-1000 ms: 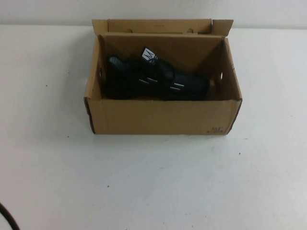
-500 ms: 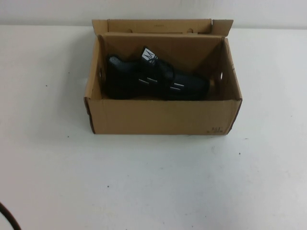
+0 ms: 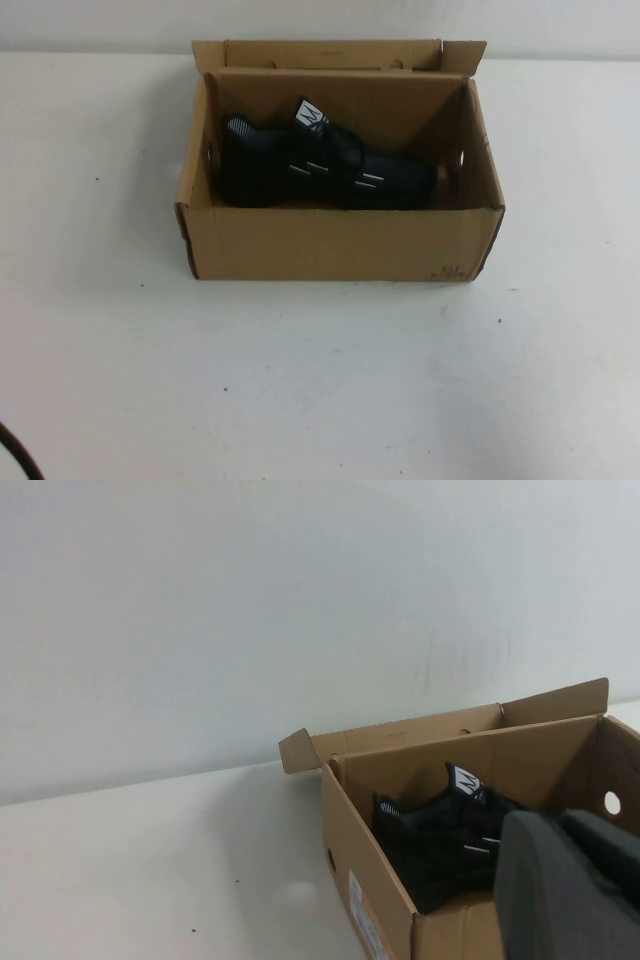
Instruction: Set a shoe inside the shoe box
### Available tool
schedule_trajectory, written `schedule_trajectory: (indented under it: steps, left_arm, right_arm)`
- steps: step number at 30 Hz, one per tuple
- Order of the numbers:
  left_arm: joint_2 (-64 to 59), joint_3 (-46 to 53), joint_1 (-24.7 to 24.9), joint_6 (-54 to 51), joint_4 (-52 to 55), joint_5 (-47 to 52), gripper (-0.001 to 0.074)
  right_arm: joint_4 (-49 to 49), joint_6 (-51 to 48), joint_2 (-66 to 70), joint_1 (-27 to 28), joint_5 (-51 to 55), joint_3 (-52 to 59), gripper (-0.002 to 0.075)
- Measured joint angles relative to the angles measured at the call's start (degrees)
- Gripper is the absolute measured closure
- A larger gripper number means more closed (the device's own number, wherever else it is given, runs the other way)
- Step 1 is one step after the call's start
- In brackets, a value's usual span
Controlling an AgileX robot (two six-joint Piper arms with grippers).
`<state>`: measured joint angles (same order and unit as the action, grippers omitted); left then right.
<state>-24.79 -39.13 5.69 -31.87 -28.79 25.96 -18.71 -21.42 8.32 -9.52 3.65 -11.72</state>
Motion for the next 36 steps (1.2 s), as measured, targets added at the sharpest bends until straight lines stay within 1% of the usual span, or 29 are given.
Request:
schedule_trajectory:
  steps: [17, 28, 31, 33, 36]
  left_arm:
    - [0.00, 0.00, 0.00, 0.00, 0.00, -0.47, 0.0736]
    - [0.66, 0.13, 0.00, -1.14, 0.44, -0.45, 0.0736]
    - [3.69, 0.27, 0.00, -1.16, 4.43, 0.06, 0.0736]
    - [6.31, 1.80, 0.03, -0.01, 8.87, -0.42, 0.0736]
    - [10.05, 8.39, 0.03, 7.66, 17.94, -5.69, 0.0736]
  right_arm:
    - [0.00, 0.00, 0.00, 0.00, 12.15, 0.87, 0.0741]
    - [0.00, 0.00, 0.00, 0.00, 14.08, 0.87, 0.0741]
    - [0.00, 0.00, 0.00, 0.00, 14.17, 0.87, 0.0741]
    - [0.00, 0.00, 0.00, 0.00, 14.17, 0.87, 0.0741]
    - [0.00, 0.00, 0.00, 0.00, 14.17, 0.87, 0.0741]
